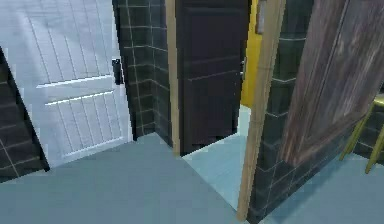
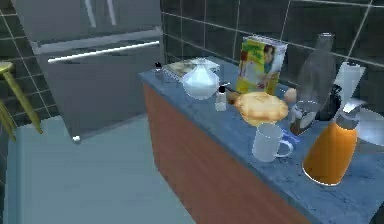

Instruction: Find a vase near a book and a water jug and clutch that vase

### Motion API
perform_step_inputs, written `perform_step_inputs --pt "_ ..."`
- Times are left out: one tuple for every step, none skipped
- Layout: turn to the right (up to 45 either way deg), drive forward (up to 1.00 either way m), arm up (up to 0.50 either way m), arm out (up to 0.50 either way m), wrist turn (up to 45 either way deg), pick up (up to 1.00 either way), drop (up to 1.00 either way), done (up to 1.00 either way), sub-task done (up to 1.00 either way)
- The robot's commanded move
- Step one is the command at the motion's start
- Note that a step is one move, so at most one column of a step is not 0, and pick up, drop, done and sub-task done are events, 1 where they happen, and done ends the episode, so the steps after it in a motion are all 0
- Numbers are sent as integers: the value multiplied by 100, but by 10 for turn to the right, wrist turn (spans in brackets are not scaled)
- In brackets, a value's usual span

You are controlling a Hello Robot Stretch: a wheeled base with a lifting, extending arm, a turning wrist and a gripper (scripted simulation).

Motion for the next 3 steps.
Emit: perform_step_inputs --pt "-330 0 0 0 0 0 0 0 0" --pt "0 10 0 0 0 0 0 0 0" --pt "450 0 0 0 0 0 0 0 0"
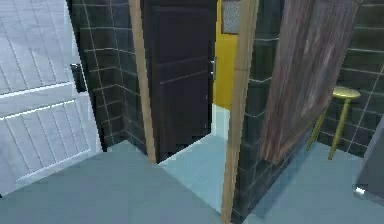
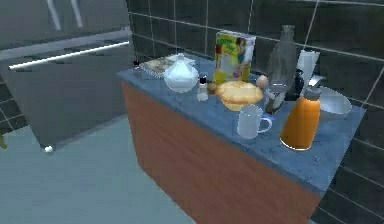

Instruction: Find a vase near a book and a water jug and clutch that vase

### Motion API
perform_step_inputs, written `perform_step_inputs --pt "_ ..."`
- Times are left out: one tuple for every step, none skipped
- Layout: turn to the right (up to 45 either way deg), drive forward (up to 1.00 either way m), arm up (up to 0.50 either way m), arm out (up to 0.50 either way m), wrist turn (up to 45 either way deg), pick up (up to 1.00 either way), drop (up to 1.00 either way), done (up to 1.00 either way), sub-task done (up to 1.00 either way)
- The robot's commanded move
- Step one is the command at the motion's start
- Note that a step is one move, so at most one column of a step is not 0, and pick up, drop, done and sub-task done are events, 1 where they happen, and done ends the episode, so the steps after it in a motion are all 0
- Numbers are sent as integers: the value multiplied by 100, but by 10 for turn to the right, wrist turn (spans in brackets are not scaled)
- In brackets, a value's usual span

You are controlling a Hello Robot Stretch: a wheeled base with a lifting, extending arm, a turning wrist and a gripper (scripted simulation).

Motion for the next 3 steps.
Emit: perform_step_inputs --pt "420 0 0 0 0 0 0 0 0" --pt "0 25 0 0 0 0 0 0 0" --pt "0 15 0 0 0 0 0 0 0"
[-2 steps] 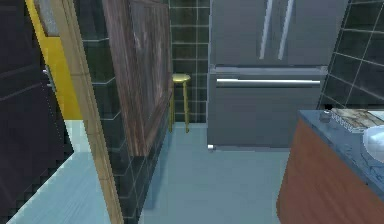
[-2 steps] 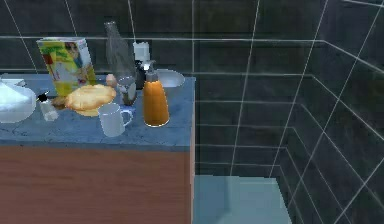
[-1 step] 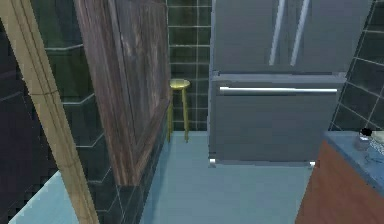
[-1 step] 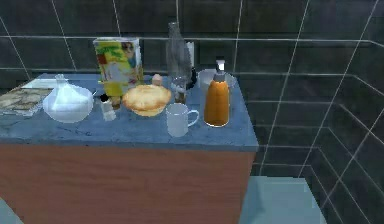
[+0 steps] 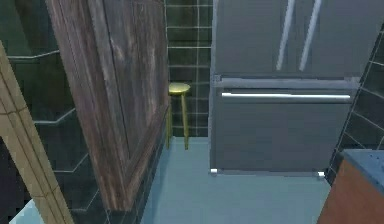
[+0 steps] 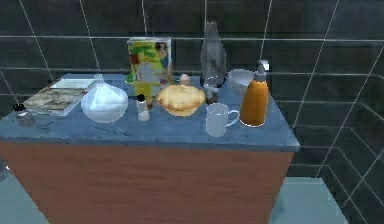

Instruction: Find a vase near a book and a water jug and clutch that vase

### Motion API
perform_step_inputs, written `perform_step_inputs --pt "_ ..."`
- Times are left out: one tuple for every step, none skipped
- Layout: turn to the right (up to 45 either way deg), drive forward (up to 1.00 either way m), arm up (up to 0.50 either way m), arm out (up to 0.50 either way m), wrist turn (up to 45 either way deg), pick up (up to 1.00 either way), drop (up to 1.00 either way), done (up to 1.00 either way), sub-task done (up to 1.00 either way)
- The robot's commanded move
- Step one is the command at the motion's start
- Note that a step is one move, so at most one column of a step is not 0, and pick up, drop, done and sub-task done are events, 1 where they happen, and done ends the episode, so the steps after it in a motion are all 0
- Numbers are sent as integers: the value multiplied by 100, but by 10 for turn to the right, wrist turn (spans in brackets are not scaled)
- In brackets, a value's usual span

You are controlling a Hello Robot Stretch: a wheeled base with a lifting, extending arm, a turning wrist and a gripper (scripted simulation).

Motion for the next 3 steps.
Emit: perform_step_inputs --pt "-180 0 0 0 0 0 0 0 0" --pt "0 0 50 0 0 0 0 0 0" --pt "0 0 38 0 0 0 0 0 0"
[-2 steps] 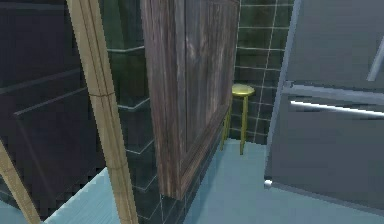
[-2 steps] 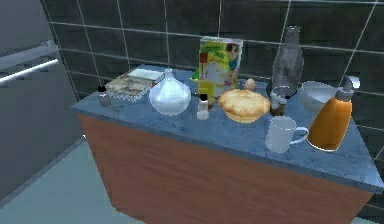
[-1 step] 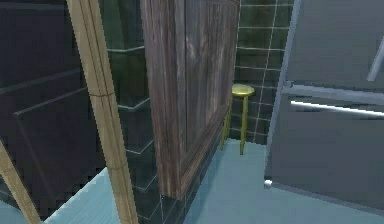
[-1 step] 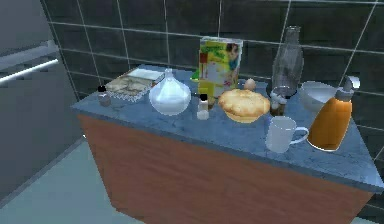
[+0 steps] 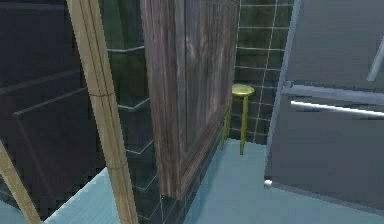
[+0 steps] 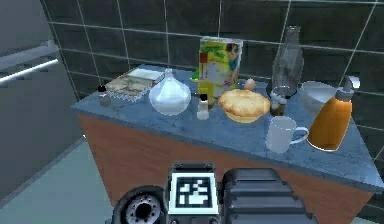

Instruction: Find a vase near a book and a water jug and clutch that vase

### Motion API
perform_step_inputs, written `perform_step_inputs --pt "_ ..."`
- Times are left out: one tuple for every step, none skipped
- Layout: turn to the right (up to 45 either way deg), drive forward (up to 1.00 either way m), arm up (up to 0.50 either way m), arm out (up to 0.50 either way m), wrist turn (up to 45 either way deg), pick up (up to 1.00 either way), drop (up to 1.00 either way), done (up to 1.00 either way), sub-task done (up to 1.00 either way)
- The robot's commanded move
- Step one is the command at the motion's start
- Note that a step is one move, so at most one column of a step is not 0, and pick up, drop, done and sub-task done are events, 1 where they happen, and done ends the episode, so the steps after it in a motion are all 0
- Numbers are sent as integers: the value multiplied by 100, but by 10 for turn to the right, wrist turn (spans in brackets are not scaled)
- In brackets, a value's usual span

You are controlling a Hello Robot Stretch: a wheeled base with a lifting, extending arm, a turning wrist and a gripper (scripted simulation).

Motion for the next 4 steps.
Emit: perform_step_inputs --pt "0 0 0 42 0 0 0 0 0" --pt "0 0 0 0 450 0 0 0 0" --pt "0 0 0 0 450 0 0 0 0" --pt "0 0 0 0 450 0 0 0 0"
